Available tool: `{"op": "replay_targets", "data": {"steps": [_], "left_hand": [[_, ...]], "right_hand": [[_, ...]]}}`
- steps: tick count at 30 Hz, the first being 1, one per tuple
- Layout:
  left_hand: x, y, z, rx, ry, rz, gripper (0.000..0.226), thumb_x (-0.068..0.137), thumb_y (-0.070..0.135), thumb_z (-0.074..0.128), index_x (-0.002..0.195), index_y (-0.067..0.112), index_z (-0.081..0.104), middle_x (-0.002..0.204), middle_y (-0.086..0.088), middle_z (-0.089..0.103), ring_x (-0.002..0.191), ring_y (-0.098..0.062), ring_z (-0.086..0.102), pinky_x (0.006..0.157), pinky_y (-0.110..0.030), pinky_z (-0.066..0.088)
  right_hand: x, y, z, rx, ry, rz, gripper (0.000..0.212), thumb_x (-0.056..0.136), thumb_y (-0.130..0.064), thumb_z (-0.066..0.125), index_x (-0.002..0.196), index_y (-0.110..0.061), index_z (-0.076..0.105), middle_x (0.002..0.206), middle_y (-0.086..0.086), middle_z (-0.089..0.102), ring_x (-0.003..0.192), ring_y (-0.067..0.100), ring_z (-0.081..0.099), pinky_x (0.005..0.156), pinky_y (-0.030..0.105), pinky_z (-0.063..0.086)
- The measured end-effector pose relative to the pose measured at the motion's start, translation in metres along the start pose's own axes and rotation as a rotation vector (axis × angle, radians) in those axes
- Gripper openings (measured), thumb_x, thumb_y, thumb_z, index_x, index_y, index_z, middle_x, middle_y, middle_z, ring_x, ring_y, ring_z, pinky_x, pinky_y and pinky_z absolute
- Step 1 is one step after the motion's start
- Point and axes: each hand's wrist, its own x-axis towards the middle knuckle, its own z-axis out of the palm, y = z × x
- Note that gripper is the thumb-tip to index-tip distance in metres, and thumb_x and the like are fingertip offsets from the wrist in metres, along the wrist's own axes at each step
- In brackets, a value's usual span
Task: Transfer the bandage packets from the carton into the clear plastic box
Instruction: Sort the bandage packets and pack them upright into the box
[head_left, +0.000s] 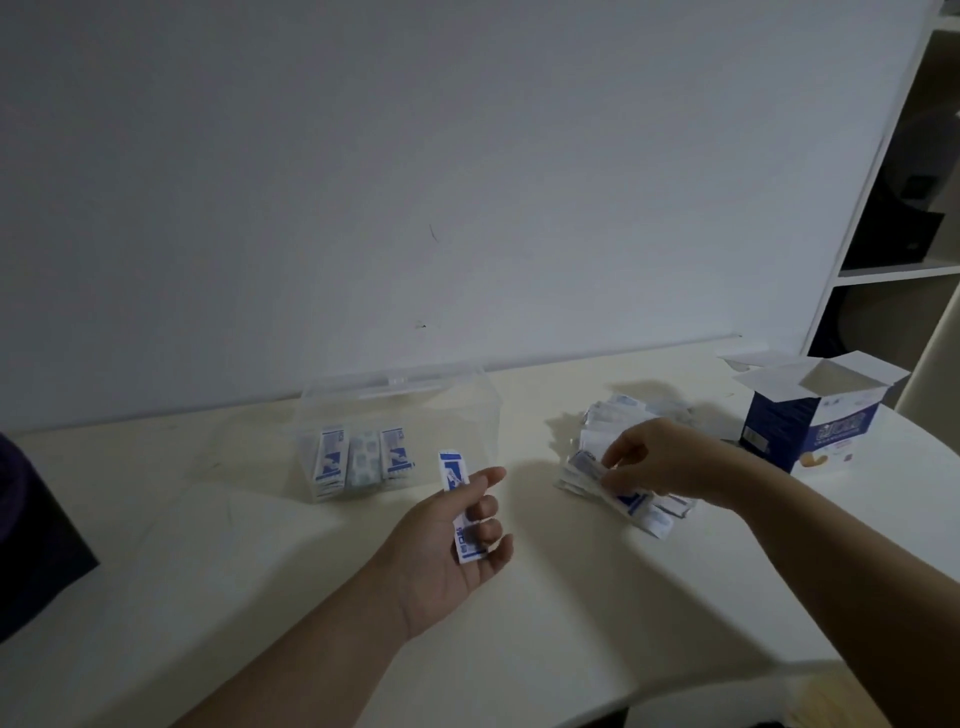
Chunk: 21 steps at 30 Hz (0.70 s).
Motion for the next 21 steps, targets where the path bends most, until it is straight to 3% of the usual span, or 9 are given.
{"op": "replay_targets", "data": {"steps": [3,6,9,12,15,17,19,21], "left_hand": [[-0.001,-0.003,0.003,0.031,0.012,-0.005,0.018,0.086,0.023,0.058,0.098,0.01,0.062,0.058,0.003,0.041,0.039,-0.006,0.028,0.038,-0.016,0.03],[-0.002,-0.008,0.01,0.139,-0.017,0.027,0.032,0.07,0.034,0.067,0.092,0.014,0.058,0.06,0.004,0.04,0.038,-0.003,0.025,0.036,-0.015,0.022],[-0.003,-0.012,0.012,0.207,0.047,0.089,0.025,0.078,0.036,0.062,0.089,0.014,0.058,0.059,0.001,0.049,0.046,-0.007,0.043,0.044,-0.02,0.03],[-0.001,-0.006,0.005,0.149,0.137,0.123,0.027,0.094,0.028,0.049,0.1,0.008,0.066,0.075,-0.007,0.062,0.067,-0.017,0.055,0.059,-0.028,0.039],[-0.002,0.0,-0.001,0.088,0.17,0.128,0.033,0.098,0.024,0.044,0.088,0.01,0.072,0.07,-0.001,0.058,0.056,-0.009,0.046,0.049,-0.021,0.035],[-0.002,0.0,0.001,0.037,0.168,0.111,0.033,0.098,0.023,0.044,0.084,0.009,0.071,0.068,-0.001,0.06,0.063,-0.011,0.05,0.058,-0.024,0.041],[-0.002,-0.002,0.003,0.0,0.144,0.091,0.031,0.098,0.022,0.043,0.085,0.008,0.068,0.064,-0.003,0.061,0.072,-0.016,0.057,0.067,-0.03,0.045],[-0.002,-0.005,0.005,-0.018,0.116,0.074,0.031,0.098,0.023,0.042,0.087,0.008,0.066,0.06,-0.003,0.061,0.073,-0.019,0.06,0.069,-0.034,0.047]], "right_hand": [[-0.005,-0.018,0.005,0.261,-0.001,-0.052,0.018,0.079,-0.024,0.073,0.095,-0.017,0.069,0.075,0.0,0.067,0.063,0.01,0.054,0.061,0.019,0.045],[-0.015,-0.047,0.028,0.399,-0.007,-0.165,0.01,0.078,-0.023,0.074,0.085,-0.022,0.067,0.071,-0.006,0.068,0.062,0.004,0.057,0.06,0.018,0.046],[-0.021,-0.069,0.058,0.303,-0.015,-0.303,0.01,0.081,-0.019,0.07,0.088,-0.022,0.065,0.072,-0.008,0.067,0.061,-0.002,0.06,0.059,0.015,0.048],[-0.014,-0.064,0.062,0.205,0.071,-0.347,0.012,0.082,-0.025,0.071,0.092,-0.022,0.067,0.073,-0.014,0.063,0.058,-0.007,0.055,0.055,0.006,0.04],[0.004,-0.033,0.041,0.022,0.309,-0.259,0.016,0.081,-0.025,0.07,0.096,-0.021,0.069,0.083,-0.013,0.064,0.07,-0.002,0.056,0.062,0.009,0.041],[0.016,-0.006,0.023,-0.17,0.435,-0.159,0.024,0.08,-0.023,0.07,0.104,-0.02,0.069,0.1,-0.003,0.066,0.089,0.014,0.059,0.075,0.024,0.045],[0.022,0.015,0.007,-0.335,0.383,-0.043,0.036,0.079,-0.024,0.07,0.114,-0.018,0.065,0.112,0.004,0.062,0.1,0.023,0.057,0.084,0.03,0.045],[0.025,0.026,-0.003,-0.347,0.28,0.018,0.04,0.078,-0.027,0.071,0.116,-0.017,0.064,0.107,0.003,0.06,0.094,0.021,0.057,0.082,0.029,0.046]]}}
